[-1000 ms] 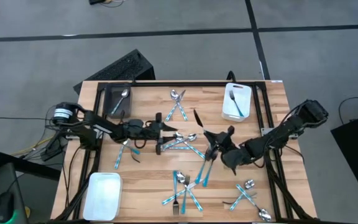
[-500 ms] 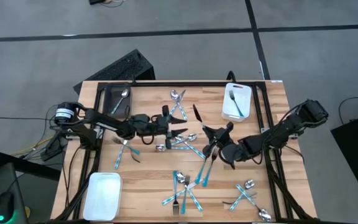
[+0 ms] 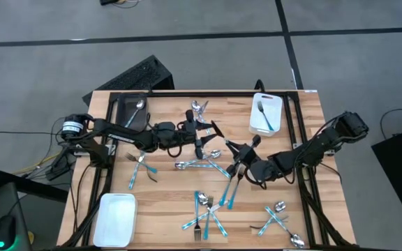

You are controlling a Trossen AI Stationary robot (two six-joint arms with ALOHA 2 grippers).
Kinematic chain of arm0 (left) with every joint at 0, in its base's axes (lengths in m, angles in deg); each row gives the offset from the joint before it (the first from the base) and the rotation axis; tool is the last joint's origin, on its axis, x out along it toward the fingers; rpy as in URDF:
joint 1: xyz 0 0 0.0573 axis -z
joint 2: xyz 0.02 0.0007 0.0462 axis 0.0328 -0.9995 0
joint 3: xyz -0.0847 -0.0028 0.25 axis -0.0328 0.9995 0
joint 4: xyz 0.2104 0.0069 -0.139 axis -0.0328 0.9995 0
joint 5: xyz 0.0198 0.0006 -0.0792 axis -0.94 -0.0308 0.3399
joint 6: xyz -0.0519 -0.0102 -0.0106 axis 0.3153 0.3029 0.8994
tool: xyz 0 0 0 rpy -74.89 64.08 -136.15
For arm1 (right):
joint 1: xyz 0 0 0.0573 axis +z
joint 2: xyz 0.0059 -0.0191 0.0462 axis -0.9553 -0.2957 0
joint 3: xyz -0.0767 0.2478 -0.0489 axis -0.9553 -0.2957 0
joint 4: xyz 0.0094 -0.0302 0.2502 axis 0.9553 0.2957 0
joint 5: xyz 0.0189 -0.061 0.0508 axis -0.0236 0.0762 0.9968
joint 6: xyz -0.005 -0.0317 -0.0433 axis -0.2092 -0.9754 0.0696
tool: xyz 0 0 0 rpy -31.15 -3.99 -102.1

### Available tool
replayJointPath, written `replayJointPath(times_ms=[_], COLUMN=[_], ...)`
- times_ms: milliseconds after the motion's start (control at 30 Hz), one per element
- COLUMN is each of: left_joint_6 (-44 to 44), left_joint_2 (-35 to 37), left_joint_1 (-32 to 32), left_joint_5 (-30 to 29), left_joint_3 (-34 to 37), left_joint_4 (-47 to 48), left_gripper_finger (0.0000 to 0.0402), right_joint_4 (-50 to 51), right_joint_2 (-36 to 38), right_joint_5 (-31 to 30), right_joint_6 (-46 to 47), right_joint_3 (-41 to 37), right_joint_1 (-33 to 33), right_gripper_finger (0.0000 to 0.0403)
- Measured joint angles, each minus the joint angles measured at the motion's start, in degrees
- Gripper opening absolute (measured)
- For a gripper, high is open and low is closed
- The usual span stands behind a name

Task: Sort silverware by color (type)
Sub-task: Put the light blue table knife into the bottom white bin

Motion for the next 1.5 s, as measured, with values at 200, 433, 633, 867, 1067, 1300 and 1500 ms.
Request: replayJointPath(times_ms=[200,433,633,867,1067,1300,1500], left_joint_6=[3.29,5.00,3.48,-0.65,0.73,14.54,25.98], left_joint_2=[0.00,0.00,0.04,3.85,19.30,39.52,47.03], left_joint_1=[-1.78,-3.33,-3.47,-3.38,-2.33,-0.65,-0.59], left_joint_5=[0.57,4.45,7.31,7.60,2.18,1.80,2.65], left_joint_3=[0.00,0.00,-0.01,-0.02,-0.04,-5.32,-15.35], left_joint_4=[0.00,-0.43,0.08,12.49,42.92,77.87,98.45], left_gripper_finger=[0.0122,0.0075,0.0025,0.0001,0.0000,0.0000,0.0000], right_joint_4=[-0.13,-0.11,0.24,0.09,0.09,4.81,5.94], right_joint_2=[0.00,0.00,0.00,0.02,0.02,0.02,0.02], right_joint_5=[-0.07,-0.02,0.02,7.84,7.54,7.63,8.92], right_joint_6=[-3.90,-10.46,-10.35,-7.37,-0.46,6.83,10.84], right_joint_3=[0.00,0.00,0.00,0.02,0.02,0.02,0.02], right_joint_1=[-1.25,-1.84,-1.82,-1.77,-2.25,-3.86,-6.53], right_gripper_finger=[0.0042,0.0043,0.0043,0.0058,0.0073,0.0075,0.0075])
